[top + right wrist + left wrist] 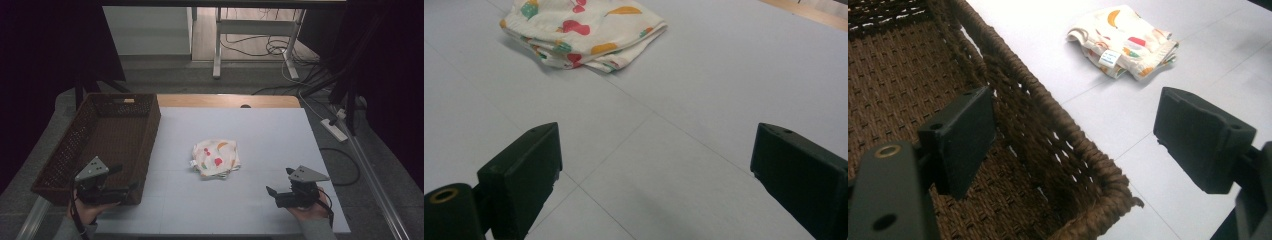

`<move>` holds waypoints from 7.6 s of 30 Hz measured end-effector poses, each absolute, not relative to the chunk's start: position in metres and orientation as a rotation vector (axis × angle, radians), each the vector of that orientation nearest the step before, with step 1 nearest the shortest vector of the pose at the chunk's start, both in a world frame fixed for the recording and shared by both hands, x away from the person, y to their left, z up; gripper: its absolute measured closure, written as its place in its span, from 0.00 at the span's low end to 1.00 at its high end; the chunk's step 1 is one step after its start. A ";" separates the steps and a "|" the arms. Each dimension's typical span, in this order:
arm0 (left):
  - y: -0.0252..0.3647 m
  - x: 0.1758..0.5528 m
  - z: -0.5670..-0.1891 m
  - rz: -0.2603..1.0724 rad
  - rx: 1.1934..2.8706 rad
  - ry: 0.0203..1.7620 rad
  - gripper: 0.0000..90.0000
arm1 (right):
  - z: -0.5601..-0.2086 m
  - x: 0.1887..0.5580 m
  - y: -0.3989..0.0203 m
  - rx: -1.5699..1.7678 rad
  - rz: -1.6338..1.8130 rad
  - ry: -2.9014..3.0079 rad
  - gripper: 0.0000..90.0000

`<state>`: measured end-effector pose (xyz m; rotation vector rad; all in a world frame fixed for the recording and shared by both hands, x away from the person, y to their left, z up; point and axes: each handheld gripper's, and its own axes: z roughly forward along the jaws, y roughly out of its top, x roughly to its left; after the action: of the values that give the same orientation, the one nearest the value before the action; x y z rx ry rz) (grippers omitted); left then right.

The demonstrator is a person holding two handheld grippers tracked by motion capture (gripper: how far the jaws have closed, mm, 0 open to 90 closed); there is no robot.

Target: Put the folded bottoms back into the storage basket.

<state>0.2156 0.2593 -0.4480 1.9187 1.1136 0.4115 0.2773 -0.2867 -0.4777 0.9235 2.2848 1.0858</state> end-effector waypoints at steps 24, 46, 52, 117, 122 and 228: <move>0.251 0.215 -0.441 0.406 1.904 1.080 0.18 | -0.483 0.276 -0.287 0.927 1.079 2.324 0.07; 0.231 0.228 -0.430 0.392 1.935 1.053 0.18 | -0.484 0.278 -0.285 0.923 1.105 2.330 0.07; 0.225 0.232 -0.428 0.384 1.940 1.045 0.18 | -0.484 0.277 -0.286 0.930 1.107 2.325 0.07; 0.167 0.296 -0.419 0.354 2.010 1.021 0.18 | -0.488 0.282 -0.283 0.926 1.073 2.358 0.08; 0.161 0.305 -0.420 0.352 2.023 1.029 0.18 | -0.488 0.282 -0.282 0.922 1.072 2.361 0.08; 0.076 0.427 -0.504 0.185 2.229 1.120 0.18 | -0.490 0.285 -0.281 0.905 1.083 2.396 0.08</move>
<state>0.4268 0.0763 -0.5045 2.2292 1.1203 0.1855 0.2852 -0.2811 -0.4904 0.9051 2.3958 1.0826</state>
